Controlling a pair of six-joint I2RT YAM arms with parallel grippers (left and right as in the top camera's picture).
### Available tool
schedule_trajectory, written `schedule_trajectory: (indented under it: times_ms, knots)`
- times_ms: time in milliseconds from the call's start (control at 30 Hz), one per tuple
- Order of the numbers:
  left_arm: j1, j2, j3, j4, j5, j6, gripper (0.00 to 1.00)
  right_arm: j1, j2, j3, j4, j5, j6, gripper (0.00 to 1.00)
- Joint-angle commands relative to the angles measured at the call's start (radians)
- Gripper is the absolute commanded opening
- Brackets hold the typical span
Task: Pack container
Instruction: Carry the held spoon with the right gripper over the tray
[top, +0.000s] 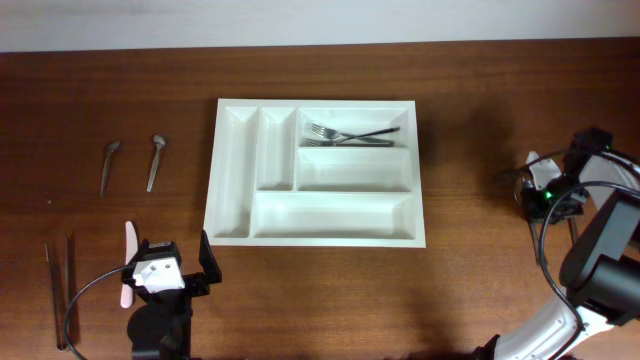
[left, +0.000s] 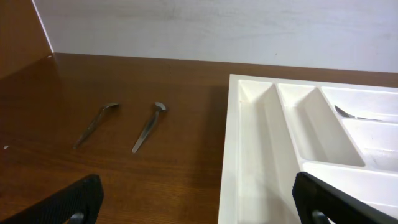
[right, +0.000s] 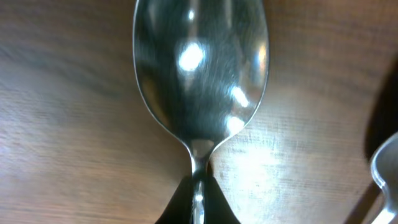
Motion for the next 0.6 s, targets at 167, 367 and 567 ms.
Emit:
schedule_trajectory:
  times_ms: [167, 367, 567]
  knots:
    - [-0.003, -0.007, -0.005, 0.002, 0.007, 0.012, 0.99, 0.159, 0.013, 0.25, -0.077, 0.0, -0.005, 0.04]
    - [-0.003, -0.007, -0.005, 0.002, 0.007, 0.012, 0.99, 0.318, 0.013, 0.456, -0.151, 0.0, -0.029, 0.04]
    - [-0.003, -0.007, -0.005, 0.002, 0.007, 0.012, 0.99, 0.519, 0.013, 0.539, -0.233, -0.032, -0.208, 0.04]
